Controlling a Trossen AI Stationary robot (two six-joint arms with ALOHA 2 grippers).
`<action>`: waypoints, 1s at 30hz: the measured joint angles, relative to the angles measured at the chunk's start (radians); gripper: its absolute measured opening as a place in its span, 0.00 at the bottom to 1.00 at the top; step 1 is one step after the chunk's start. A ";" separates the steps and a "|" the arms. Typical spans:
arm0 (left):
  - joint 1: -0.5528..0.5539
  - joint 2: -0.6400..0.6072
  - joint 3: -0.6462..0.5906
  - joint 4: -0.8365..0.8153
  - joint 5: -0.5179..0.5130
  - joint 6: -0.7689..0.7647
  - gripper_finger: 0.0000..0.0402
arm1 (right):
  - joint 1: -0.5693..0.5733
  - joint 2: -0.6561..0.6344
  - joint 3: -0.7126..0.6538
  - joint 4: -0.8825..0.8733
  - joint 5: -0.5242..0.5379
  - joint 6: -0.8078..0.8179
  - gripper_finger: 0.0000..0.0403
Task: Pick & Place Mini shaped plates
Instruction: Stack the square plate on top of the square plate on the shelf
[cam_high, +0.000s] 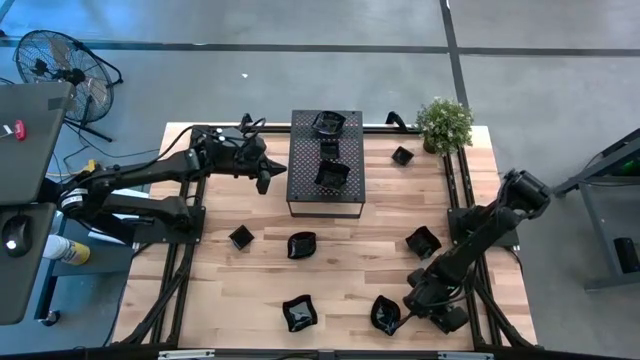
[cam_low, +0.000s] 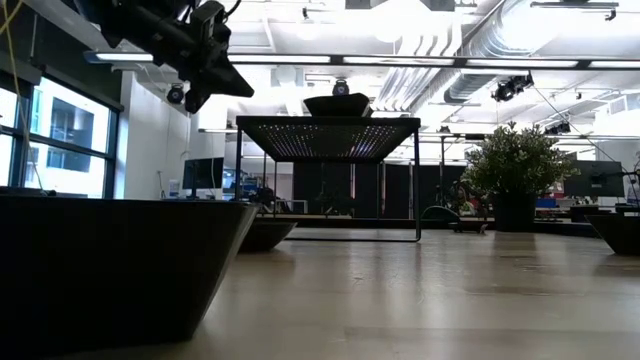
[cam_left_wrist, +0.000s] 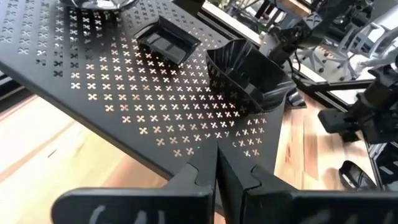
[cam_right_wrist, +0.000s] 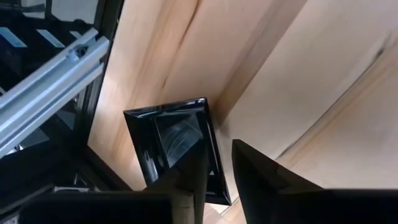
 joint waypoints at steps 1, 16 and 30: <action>0.000 0.000 0.000 0.002 0.000 0.000 0.00 | 0.000 0.005 0.000 0.000 -0.004 0.000 0.15; -0.002 0.000 0.000 0.003 0.000 0.000 0.00 | -0.010 0.020 0.000 -0.001 -0.096 0.067 0.02; -0.002 0.000 0.000 0.024 -0.010 0.000 0.00 | -0.219 -0.293 0.000 -0.024 -0.099 0.339 0.01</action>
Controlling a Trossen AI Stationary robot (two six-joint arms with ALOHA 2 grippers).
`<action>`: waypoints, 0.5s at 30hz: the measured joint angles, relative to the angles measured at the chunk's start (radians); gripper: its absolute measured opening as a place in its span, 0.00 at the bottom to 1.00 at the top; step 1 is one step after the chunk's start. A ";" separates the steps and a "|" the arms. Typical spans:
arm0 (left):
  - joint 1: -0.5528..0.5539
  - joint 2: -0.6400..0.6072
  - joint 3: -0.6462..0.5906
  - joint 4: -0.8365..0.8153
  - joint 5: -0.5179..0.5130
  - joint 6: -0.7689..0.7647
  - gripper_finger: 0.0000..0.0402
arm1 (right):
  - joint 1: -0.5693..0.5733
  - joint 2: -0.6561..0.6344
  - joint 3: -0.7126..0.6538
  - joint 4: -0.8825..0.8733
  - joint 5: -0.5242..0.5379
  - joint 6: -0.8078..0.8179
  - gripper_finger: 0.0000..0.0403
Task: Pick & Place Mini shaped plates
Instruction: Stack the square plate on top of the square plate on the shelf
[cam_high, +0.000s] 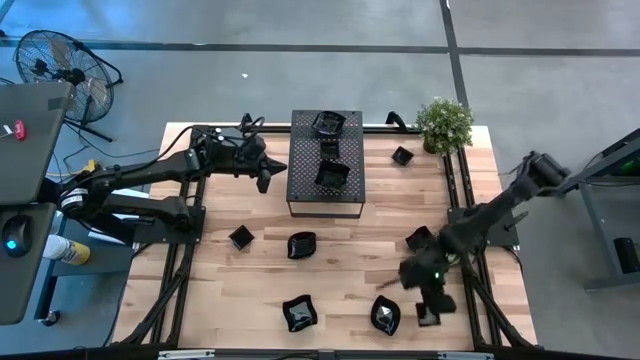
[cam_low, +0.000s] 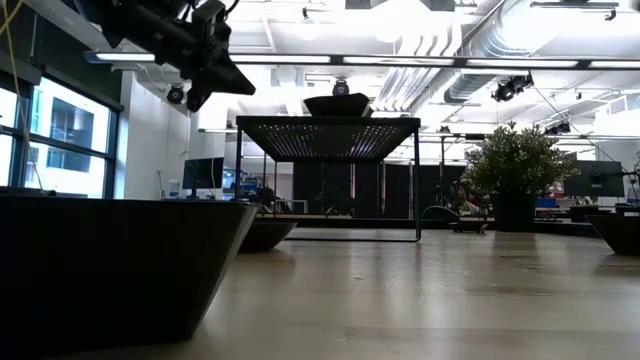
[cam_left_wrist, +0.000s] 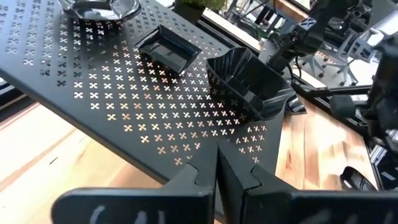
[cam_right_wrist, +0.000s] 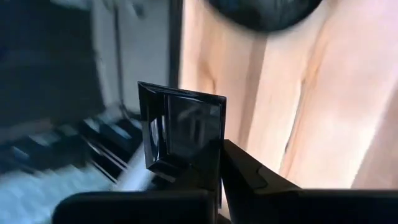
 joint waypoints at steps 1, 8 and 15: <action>0.000 0.000 0.000 0.006 -0.002 0.000 0.00 | -0.029 -0.040 0.000 0.000 0.000 0.024 0.01; 0.000 0.000 0.000 0.031 -0.027 0.000 0.00 | -0.298 -0.284 0.036 -0.002 0.097 0.186 0.01; 0.000 0.000 0.000 0.061 -0.047 0.000 0.00 | -0.674 -0.286 0.231 -0.001 0.285 0.217 0.02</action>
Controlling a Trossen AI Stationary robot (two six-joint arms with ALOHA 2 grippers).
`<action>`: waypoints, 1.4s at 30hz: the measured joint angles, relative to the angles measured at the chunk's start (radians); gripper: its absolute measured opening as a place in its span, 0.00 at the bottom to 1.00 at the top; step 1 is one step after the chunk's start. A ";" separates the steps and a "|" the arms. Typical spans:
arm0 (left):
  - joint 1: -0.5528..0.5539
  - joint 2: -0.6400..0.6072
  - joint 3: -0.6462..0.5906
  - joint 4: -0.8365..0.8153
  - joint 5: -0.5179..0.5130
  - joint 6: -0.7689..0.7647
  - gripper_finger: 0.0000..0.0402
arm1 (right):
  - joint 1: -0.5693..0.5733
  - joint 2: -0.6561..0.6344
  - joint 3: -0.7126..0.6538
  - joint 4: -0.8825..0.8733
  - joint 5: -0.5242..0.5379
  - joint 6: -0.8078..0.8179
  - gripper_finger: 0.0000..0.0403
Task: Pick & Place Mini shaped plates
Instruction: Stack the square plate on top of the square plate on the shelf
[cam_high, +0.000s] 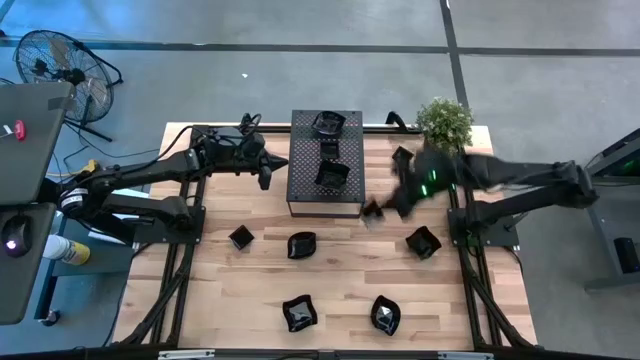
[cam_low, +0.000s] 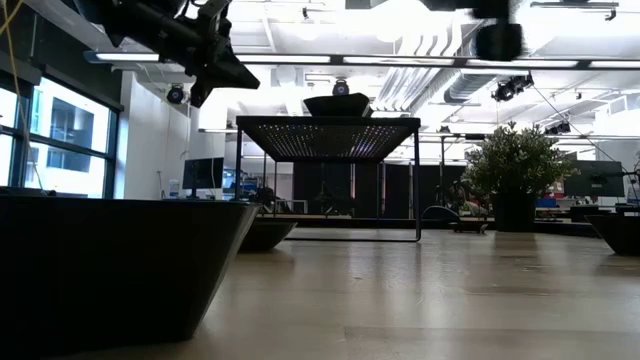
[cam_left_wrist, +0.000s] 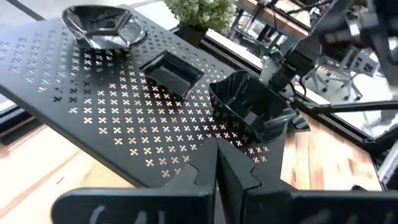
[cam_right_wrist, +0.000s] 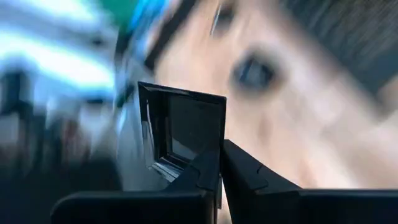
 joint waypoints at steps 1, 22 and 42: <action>0.000 0.000 0.000 0.000 -0.007 0.000 0.00 | -0.054 0.022 0.037 0.002 0.032 0.011 0.02; 0.000 0.000 0.000 -0.003 -0.143 0.010 0.00 | -0.400 0.663 0.573 -0.183 0.077 0.106 0.02; 0.000 0.000 0.000 -0.005 -0.150 0.012 0.00 | -0.411 0.715 0.573 -0.190 0.079 0.084 0.05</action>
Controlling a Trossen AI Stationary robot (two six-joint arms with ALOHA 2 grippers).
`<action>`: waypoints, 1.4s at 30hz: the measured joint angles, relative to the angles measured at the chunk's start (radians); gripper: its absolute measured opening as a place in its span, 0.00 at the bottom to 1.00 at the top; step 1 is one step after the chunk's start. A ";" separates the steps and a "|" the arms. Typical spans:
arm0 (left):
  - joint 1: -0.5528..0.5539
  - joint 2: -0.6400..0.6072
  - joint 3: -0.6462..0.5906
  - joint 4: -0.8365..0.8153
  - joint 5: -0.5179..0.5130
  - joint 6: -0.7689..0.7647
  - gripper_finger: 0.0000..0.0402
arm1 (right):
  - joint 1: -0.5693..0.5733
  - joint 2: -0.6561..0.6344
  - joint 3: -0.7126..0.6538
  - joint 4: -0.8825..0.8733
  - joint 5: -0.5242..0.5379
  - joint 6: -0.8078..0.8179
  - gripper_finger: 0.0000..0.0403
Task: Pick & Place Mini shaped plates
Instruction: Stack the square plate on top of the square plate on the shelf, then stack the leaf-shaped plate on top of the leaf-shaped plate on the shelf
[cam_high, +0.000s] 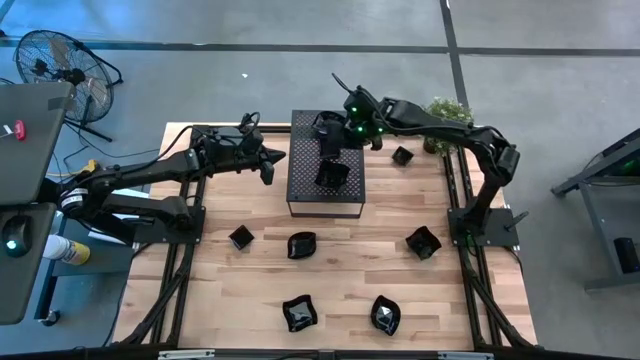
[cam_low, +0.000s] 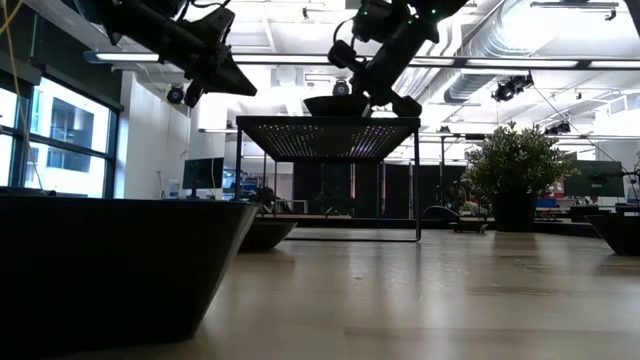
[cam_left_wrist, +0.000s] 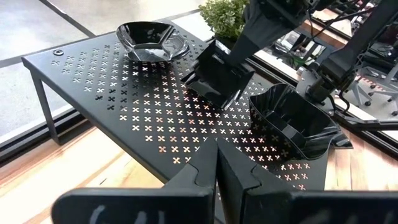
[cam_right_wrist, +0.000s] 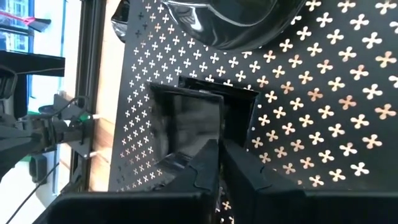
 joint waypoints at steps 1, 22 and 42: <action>0.000 0.000 0.000 0.000 0.000 0.000 0.00 | 0.000 0.000 0.000 0.000 0.001 -0.003 0.07; 0.278 0.015 0.104 -0.267 0.207 -0.026 0.00 | 0.033 -0.138 0.007 0.013 0.025 -0.432 0.02; 0.724 0.634 0.566 -0.895 0.127 0.303 0.03 | 0.102 -0.369 -0.103 0.085 0.173 -0.593 0.01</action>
